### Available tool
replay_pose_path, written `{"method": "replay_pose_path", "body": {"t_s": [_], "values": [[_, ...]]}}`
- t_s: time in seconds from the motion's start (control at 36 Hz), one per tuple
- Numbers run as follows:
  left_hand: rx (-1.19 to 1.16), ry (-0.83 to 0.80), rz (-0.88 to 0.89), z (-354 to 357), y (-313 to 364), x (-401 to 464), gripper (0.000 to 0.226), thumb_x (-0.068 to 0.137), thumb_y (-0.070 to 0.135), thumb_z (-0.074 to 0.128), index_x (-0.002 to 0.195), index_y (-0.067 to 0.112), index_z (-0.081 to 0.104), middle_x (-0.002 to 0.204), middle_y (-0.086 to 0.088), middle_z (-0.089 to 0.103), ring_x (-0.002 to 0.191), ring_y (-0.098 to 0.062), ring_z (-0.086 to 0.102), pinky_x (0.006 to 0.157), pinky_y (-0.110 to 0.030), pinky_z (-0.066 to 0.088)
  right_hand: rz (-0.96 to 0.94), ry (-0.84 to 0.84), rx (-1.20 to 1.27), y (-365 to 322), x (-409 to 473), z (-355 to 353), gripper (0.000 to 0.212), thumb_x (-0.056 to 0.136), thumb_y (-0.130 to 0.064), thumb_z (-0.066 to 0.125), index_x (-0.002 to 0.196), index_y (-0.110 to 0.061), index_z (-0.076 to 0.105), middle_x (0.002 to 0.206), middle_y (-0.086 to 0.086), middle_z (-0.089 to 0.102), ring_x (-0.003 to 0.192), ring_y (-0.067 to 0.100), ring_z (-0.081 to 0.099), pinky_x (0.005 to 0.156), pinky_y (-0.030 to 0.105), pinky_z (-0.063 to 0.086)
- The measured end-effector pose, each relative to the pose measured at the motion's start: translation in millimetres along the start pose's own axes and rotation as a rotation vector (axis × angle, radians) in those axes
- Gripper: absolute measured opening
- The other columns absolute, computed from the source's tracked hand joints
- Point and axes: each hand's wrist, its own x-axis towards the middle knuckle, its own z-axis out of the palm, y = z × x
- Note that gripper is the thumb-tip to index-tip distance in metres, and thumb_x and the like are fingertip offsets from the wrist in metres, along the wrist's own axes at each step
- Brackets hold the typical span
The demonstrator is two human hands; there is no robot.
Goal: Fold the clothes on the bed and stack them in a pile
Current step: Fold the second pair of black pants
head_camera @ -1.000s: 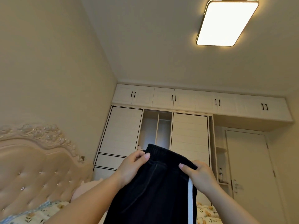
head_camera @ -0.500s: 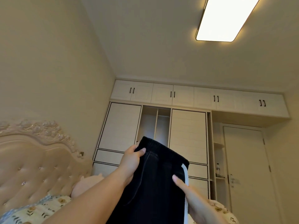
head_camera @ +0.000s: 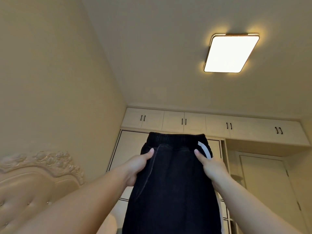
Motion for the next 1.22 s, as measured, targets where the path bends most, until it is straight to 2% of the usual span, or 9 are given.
{"method": "replay_pose_path", "body": {"t_s": [0.28, 0.36, 0.47, 0.64, 0.75, 0.89, 1.06, 1.14, 1.22], "values": [[0.563, 0.667, 0.81, 33, 147, -54, 0.058, 0.093, 0.062, 0.035, 0.074, 0.011, 0.053, 0.068, -0.002, 0.055, 0.061, -0.02, 0.05, 0.052, -0.03, 0.032, -0.522, 0.319, -0.319, -147, -3, -38, 0.055, 0.087, -0.062, 0.049, 0.09, -0.008, 0.056, 0.074, 0.002, 0.055, 0.063, 0.017, 0.051, 0.049, 0.03, 0.03], [0.818, 0.651, 0.729, 27, 129, -45, 0.052, 0.099, 0.053, 0.03, 0.109, 0.011, 0.059, 0.099, -0.011, 0.064, 0.086, -0.028, 0.055, 0.069, -0.031, 0.038, -0.492, 0.294, -0.738, -125, -6, -45, 0.043, 0.093, -0.059, 0.038, 0.095, -0.017, 0.051, 0.072, -0.001, 0.05, 0.072, 0.023, 0.051, 0.059, 0.032, 0.034], [0.798, 0.272, 0.376, 18, 59, -30, 0.033, 0.099, 0.039, 0.045, 0.119, 0.015, 0.057, 0.122, -0.009, 0.061, 0.11, -0.027, 0.056, 0.097, -0.035, 0.043, -0.25, 0.127, -1.15, -46, -11, -50, 0.027, 0.095, -0.04, 0.04, 0.105, -0.021, 0.056, 0.081, -0.001, 0.054, 0.077, 0.023, 0.054, 0.061, 0.03, 0.039], [1.136, 0.147, 0.039, 17, -52, -20, 0.043, 0.1, 0.034, 0.045, 0.13, 0.006, 0.053, 0.127, -0.013, 0.059, 0.115, -0.029, 0.057, 0.093, -0.034, 0.048, 0.288, -0.139, -0.508, 73, -41, -33, 0.052, 0.1, -0.026, 0.045, 0.143, 0.002, 0.032, 0.127, 0.017, 0.056, 0.111, 0.031, 0.059, 0.075, 0.03, 0.051], [0.83, 0.064, -0.167, 11, -125, -18, 0.035, 0.102, 0.022, 0.042, 0.137, 0.014, 0.046, 0.13, -0.005, 0.056, 0.078, -0.012, 0.07, 0.045, -0.02, 0.051, 0.648, -0.148, -0.056, 146, -64, -17, 0.014, 0.096, -0.015, 0.056, 0.103, -0.005, 0.05, 0.126, 0.027, 0.048, 0.092, 0.036, 0.067, 0.062, 0.041, 0.059], [0.251, 0.09, -0.467, 4, -216, 5, 0.026, 0.103, 0.016, 0.04, 0.129, 0.022, 0.043, 0.109, 0.007, 0.054, 0.063, -0.021, 0.07, 0.046, -0.028, 0.057, 0.713, -0.127, 0.074, 251, -59, 8, 0.048, 0.096, -0.026, 0.055, 0.14, -0.019, 0.038, 0.148, 0.011, 0.037, 0.082, 0.024, 0.069, 0.063, 0.037, 0.058], [0.342, 0.287, -0.39, 13, -318, 111, 0.042, 0.1, 0.025, 0.047, 0.138, 0.008, 0.04, 0.138, -0.015, 0.049, 0.099, -0.03, 0.064, 0.072, -0.032, 0.058, 0.663, -0.089, -0.163, 366, 3, 48, 0.035, 0.095, -0.021, 0.056, 0.124, -0.002, 0.053, 0.113, 0.009, 0.064, 0.062, 0.02, 0.063, 0.045, 0.024, 0.05], [0.374, 0.359, -0.132, 19, -330, 188, 0.04, 0.099, 0.026, 0.047, 0.131, 0.003, 0.044, 0.133, -0.021, 0.049, 0.117, -0.036, 0.054, 0.099, -0.039, 0.045, 0.488, 0.0, -0.248, 382, 84, 71, 0.032, 0.094, -0.022, 0.058, 0.115, 0.002, 0.056, 0.09, 0.012, 0.064, 0.071, 0.024, 0.062, 0.063, 0.032, 0.053], [0.449, 0.393, 0.093, 29, -321, 280, 0.069, 0.095, 0.044, 0.051, 0.147, 0.009, 0.021, 0.151, -0.019, 0.026, 0.135, -0.034, 0.035, 0.109, -0.035, 0.028, 0.223, -0.053, -0.325, 379, 187, 108, 0.075, 0.091, -0.044, 0.057, 0.147, -0.006, 0.024, 0.144, 0.016, 0.041, 0.128, 0.036, 0.043, 0.1, 0.043, 0.04]]}}
